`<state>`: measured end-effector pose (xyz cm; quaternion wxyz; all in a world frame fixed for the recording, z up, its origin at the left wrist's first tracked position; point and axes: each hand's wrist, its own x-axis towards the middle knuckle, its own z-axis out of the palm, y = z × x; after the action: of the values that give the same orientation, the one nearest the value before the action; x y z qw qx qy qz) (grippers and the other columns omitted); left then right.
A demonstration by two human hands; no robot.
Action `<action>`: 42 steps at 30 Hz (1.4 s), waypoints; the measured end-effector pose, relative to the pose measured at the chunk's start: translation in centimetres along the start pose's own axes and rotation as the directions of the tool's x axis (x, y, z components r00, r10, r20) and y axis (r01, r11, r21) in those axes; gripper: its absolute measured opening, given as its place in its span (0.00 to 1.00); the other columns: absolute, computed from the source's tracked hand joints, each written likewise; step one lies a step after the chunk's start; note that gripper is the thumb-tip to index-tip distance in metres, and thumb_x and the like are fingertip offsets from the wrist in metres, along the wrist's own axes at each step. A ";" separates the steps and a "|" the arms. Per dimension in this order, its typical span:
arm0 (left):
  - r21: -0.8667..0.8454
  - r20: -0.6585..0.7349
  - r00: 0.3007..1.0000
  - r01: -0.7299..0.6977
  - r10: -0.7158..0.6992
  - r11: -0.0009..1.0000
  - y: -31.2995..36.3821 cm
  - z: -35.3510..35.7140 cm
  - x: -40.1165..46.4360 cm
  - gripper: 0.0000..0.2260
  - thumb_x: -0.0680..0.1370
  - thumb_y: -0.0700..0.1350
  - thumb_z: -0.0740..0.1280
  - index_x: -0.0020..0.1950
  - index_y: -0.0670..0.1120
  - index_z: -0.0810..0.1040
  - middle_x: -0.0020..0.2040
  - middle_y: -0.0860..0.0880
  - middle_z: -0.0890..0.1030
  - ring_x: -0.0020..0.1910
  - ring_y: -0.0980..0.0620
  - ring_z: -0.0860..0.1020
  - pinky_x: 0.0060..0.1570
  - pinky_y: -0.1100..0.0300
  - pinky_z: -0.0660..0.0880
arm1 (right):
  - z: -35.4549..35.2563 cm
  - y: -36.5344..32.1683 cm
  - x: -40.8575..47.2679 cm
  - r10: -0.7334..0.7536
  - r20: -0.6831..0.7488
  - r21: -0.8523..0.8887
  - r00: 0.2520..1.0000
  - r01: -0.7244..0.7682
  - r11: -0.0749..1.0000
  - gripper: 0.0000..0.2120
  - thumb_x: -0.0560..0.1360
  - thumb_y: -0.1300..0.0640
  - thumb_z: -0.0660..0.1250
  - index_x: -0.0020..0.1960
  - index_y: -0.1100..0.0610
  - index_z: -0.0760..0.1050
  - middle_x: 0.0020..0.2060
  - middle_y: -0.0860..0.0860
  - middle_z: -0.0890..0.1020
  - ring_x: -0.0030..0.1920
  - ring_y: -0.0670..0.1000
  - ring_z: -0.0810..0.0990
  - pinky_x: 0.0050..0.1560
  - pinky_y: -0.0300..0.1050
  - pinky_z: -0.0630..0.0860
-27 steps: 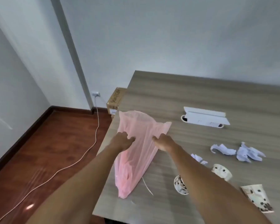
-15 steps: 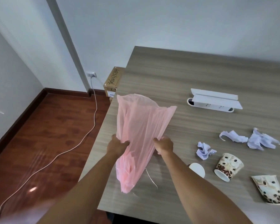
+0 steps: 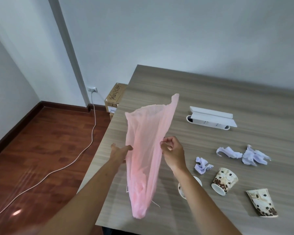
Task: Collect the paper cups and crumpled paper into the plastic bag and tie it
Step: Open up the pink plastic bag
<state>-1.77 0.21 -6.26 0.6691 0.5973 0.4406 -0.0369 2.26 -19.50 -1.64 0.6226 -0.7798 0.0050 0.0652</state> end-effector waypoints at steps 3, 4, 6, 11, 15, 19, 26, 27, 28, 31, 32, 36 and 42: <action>0.028 -0.008 0.999 -0.038 0.038 0.999 1.2 0.3 -1.7 0.41 0.71 0.50 0.73 0.78 0.43 0.55 0.63 0.39 0.74 0.62 0.37 0.75 0.62 0.46 0.72 | -1.2 -2.4 -1.8 -0.127 0.043 0.021 0.991 0.126 0.992 0.05 0.75 0.64 0.68 0.45 0.55 0.74 0.46 0.48 0.83 0.47 0.40 0.83 0.45 0.32 0.76; 0.041 -0.014 0.997 -0.071 0.071 0.997 1.8 0.5 -2.3 0.38 0.73 0.52 0.72 0.76 0.42 0.58 0.65 0.38 0.74 0.63 0.38 0.74 0.63 0.46 0.70 | -1.4 -3.1 -2.5 -0.172 0.053 0.022 0.984 0.171 0.985 0.05 0.75 0.65 0.68 0.45 0.56 0.75 0.45 0.48 0.84 0.47 0.41 0.83 0.46 0.32 0.76; 0.064 -0.016 0.987 -0.157 0.159 0.985 3.4 0.9 -3.6 0.30 0.76 0.56 0.69 0.72 0.41 0.66 0.65 0.41 0.74 0.63 0.41 0.73 0.63 0.49 0.68 | -1.7 -4.1 -4.1 -0.271 0.074 -0.004 0.960 0.272 0.962 0.05 0.75 0.66 0.68 0.46 0.58 0.75 0.45 0.48 0.84 0.48 0.41 0.83 0.47 0.33 0.77; -0.014 0.080 0.946 -0.314 0.314 0.949 9.1 1.9 -7.6 0.32 0.76 0.68 0.62 0.66 0.42 0.75 0.62 0.44 0.78 0.64 0.43 0.74 0.67 0.43 0.68 | -1.9 -3.5 -8.1 -0.546 0.156 -0.158 0.823 0.566 0.809 0.06 0.74 0.68 0.66 0.45 0.57 0.75 0.50 0.45 0.85 0.60 0.38 0.79 0.57 0.34 0.75; -0.195 0.351 0.922 -0.100 0.165 0.976 14.0 1.6 -9.5 0.41 0.68 0.76 0.63 0.64 0.43 0.76 0.57 0.42 0.80 0.57 0.40 0.78 0.58 0.42 0.75 | -1.7 -1.2 -10.5 -0.659 0.207 -0.263 0.723 0.690 0.675 0.12 0.75 0.62 0.65 0.57 0.54 0.76 0.44 0.40 0.82 0.51 0.39 0.81 0.54 0.41 0.78; -0.250 0.312 0.935 -0.087 0.165 0.964 16.2 0.9 -9.4 0.08 0.83 0.49 0.61 0.60 0.59 0.74 0.50 0.42 0.77 0.56 0.59 0.75 0.58 0.46 0.73 | -1.5 0.7 -11.9 -0.762 0.260 -0.328 0.593 0.797 0.507 0.05 0.75 0.61 0.66 0.44 0.53 0.72 0.63 0.42 0.79 0.65 0.41 0.76 0.62 0.46 0.74; 0.264 0.198 0.833 -0.554 0.517 0.790 16.7 1.3 -14.6 0.12 0.82 0.50 0.64 0.41 0.46 0.77 0.38 0.50 0.77 0.41 0.48 0.75 0.38 0.63 0.71 | -2.4 1.6 -12.8 -0.475 0.402 -0.270 0.783 0.597 0.755 0.15 0.72 0.34 0.66 0.45 0.45 0.78 0.64 0.33 0.75 0.73 0.37 0.63 0.74 0.47 0.60; 0.275 0.177 0.784 -0.620 0.595 0.735 16.9 1.2 -15.0 0.13 0.82 0.50 0.63 0.43 0.43 0.79 0.38 0.49 0.78 0.41 0.49 0.76 0.38 0.63 0.71 | -2.8 0.7 -12.9 -0.448 0.351 -0.227 0.822 0.539 0.812 0.18 0.71 0.31 0.65 0.42 0.45 0.79 0.57 0.34 0.80 0.69 0.37 0.69 0.72 0.48 0.64; 0.251 0.161 0.736 -0.674 0.657 0.694 17.1 1.1 -15.1 0.14 0.82 0.50 0.64 0.45 0.42 0.81 0.40 0.49 0.80 0.41 0.50 0.77 0.39 0.63 0.72 | -3.3 -0.7 -12.9 -0.436 0.268 -0.173 0.859 0.488 0.855 0.21 0.71 0.30 0.64 0.39 0.48 0.80 0.48 0.36 0.84 0.61 0.38 0.77 0.65 0.48 0.72; 0.264 0.128 0.611 -0.781 0.782 0.567 17.7 1.0 -16.4 0.08 0.79 0.48 0.67 0.43 0.49 0.82 0.39 0.51 0.82 0.39 0.52 0.78 0.42 0.59 0.74 | -5.3 -5.9 -11.6 -0.430 -0.017 -0.016 0.903 0.429 0.903 0.25 0.74 0.34 0.61 0.32 0.53 0.78 0.31 0.45 0.82 0.38 0.43 0.81 0.46 0.42 0.75; 0.239 0.148 0.576 -0.810 0.804 0.536 17.6 1.0 -16.4 0.05 0.77 0.47 0.69 0.42 0.51 0.82 0.37 0.52 0.82 0.38 0.54 0.77 0.41 0.60 0.72 | -5.9 -7.8 -10.9 -0.409 -0.070 0.045 0.910 0.413 0.910 0.24 0.73 0.36 0.60 0.33 0.54 0.78 0.32 0.47 0.82 0.37 0.45 0.81 0.43 0.40 0.74; 0.229 0.360 0.444 -0.895 0.820 0.384 16.3 1.6 -18.0 0.05 0.74 0.43 0.75 0.39 0.50 0.82 0.29 0.61 0.78 0.31 0.64 0.73 0.35 0.71 0.66 | -6.7 -13.4 -7.7 -0.263 -0.003 0.267 0.965 0.254 0.930 0.19 0.74 0.38 0.65 0.47 0.55 0.79 0.44 0.49 0.84 0.41 0.47 0.81 0.43 0.46 0.79; 0.207 0.588 0.442 -0.892 0.678 0.402 12.8 1.8 -18.6 0.09 0.72 0.44 0.77 0.50 0.44 0.86 0.45 0.51 0.87 0.47 0.53 0.84 0.49 0.58 0.80 | -6.0 -13.1 -5.3 -0.049 0.105 0.213 0.993 0.026 0.977 0.10 0.75 0.49 0.71 0.47 0.56 0.81 0.45 0.58 0.85 0.45 0.57 0.85 0.44 0.56 0.84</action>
<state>-4.70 -6.54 15.14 0.5016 0.8593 -0.0829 0.0561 -1.23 -22.72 12.93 0.7024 -0.7044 -0.0371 0.0952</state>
